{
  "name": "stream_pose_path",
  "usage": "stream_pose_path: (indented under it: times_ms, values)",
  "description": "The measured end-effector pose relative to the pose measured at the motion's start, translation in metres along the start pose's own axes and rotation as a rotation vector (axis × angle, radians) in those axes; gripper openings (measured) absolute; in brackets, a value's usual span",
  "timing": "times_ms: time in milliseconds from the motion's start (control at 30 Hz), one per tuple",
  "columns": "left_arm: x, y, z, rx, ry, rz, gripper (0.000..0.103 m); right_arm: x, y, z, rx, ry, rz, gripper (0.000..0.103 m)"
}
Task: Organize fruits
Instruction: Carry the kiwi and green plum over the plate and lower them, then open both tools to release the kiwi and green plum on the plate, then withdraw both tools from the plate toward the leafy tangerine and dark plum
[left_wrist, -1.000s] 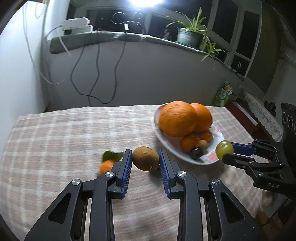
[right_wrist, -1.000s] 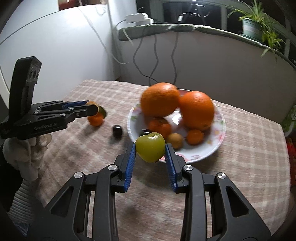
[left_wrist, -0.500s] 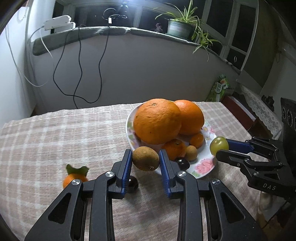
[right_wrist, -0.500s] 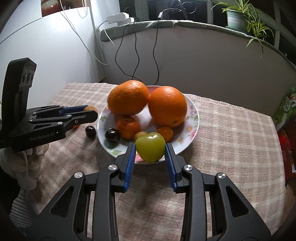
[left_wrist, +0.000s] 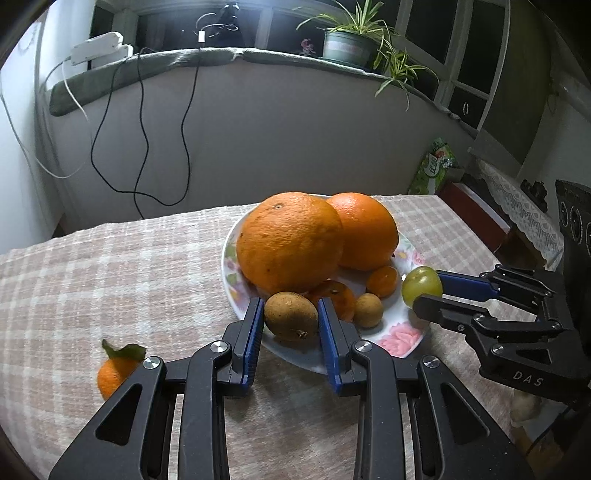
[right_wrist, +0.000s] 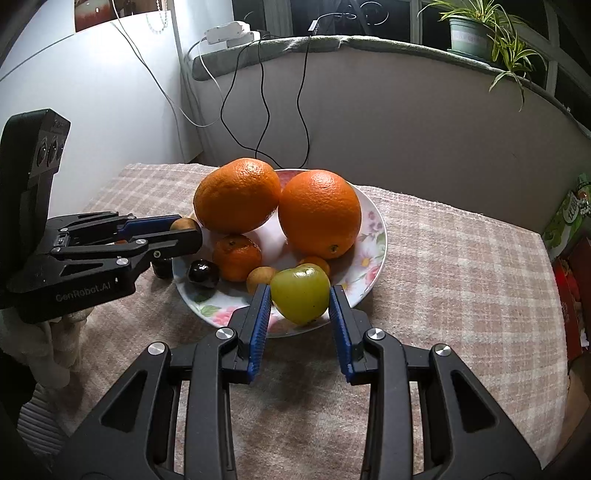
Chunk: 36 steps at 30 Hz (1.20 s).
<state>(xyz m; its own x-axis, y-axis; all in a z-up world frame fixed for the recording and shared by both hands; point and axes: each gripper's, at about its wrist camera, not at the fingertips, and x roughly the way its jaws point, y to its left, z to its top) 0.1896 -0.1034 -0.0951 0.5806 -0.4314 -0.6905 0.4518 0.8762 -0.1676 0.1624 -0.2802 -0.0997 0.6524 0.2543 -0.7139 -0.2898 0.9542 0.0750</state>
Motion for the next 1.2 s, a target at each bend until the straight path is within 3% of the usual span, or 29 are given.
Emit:
stream_pose_path:
  times_ms: [433, 500, 567, 1200]
  values:
    - [0.003, -0.004, -0.001, 0.005, 0.006, -0.003, 0.03, 0.001, 0.003, 0.001, -0.022, 0.0, -0.007, 0.037]
    - [0.003, -0.004, -0.001, 0.002, 0.006, -0.003, 0.037, 0.0, 0.004, 0.001, -0.029, -0.011, -0.015, 0.053]
    - [0.002, -0.004, -0.001, 0.001, 0.003, -0.001, 0.043, -0.003, 0.005, 0.002, -0.033, -0.026, -0.02, 0.06]
    - [-0.023, 0.014, -0.003, -0.025, -0.021, 0.012, 0.043, -0.017, 0.021, 0.004, -0.04, -0.045, -0.009, 0.06]
